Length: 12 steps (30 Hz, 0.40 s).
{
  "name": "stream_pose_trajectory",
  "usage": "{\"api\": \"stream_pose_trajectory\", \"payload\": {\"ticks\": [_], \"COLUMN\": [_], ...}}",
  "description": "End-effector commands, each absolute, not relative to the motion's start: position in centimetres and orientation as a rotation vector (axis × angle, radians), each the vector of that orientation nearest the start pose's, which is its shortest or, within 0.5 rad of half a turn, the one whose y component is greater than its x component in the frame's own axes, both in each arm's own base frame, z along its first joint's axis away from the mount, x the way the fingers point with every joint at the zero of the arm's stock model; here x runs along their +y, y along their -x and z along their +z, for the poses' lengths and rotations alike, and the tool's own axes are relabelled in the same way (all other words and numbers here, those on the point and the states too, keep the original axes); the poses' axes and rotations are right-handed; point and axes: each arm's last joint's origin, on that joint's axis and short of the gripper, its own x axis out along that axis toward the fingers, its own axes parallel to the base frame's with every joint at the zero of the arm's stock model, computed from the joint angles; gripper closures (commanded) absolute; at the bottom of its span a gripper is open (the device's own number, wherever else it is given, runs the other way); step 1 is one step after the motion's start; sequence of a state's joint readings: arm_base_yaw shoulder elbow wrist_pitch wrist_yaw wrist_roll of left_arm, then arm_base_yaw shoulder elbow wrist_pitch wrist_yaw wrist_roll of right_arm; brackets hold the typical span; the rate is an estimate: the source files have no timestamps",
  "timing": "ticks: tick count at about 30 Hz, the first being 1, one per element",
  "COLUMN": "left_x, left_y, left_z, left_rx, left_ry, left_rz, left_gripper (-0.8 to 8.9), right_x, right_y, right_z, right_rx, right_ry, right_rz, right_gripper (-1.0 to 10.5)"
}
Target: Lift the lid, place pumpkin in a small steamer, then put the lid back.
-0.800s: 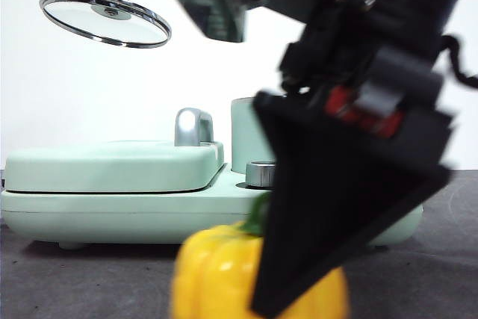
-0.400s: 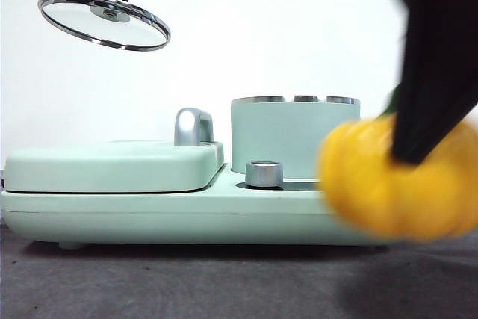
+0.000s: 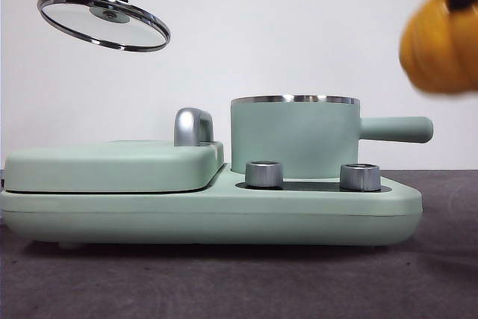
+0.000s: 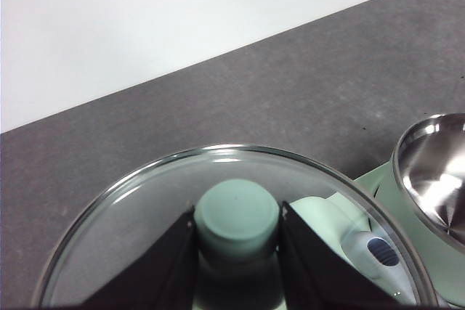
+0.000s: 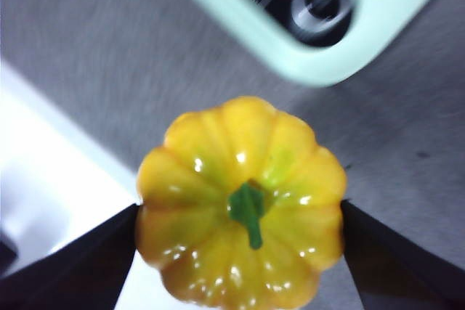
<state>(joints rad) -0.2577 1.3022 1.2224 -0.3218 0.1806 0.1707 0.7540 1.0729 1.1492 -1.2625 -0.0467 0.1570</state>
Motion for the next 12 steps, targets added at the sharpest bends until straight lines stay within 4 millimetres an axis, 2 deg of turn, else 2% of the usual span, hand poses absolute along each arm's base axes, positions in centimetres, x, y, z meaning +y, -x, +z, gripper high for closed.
{"api": "stream_pose_trajectory", "payload": {"ticks": [1,7,12], "left_x": [-7.9,-7.9,-7.9], "left_y": [-27.5,-27.5,-27.5], "left_z": [37.3,37.3,37.2], "left_rx": [0.312,0.313,0.314], "left_ry": [-0.18,-0.18,-0.179], "left_rz": [-0.471,-0.471,-0.471], "left_gripper": [8.04,8.04,8.04], "right_x": [11.7,12.2,13.5], "right_y": [-13.2,-16.2,-20.1], "right_z": [34.8,38.6,40.1], "right_rx": [1.165,1.1,1.061], "right_ry": [0.251,0.256,0.276], "right_rz": [0.577,0.563,0.551], "right_gripper": [5.8,5.8,5.8]}}
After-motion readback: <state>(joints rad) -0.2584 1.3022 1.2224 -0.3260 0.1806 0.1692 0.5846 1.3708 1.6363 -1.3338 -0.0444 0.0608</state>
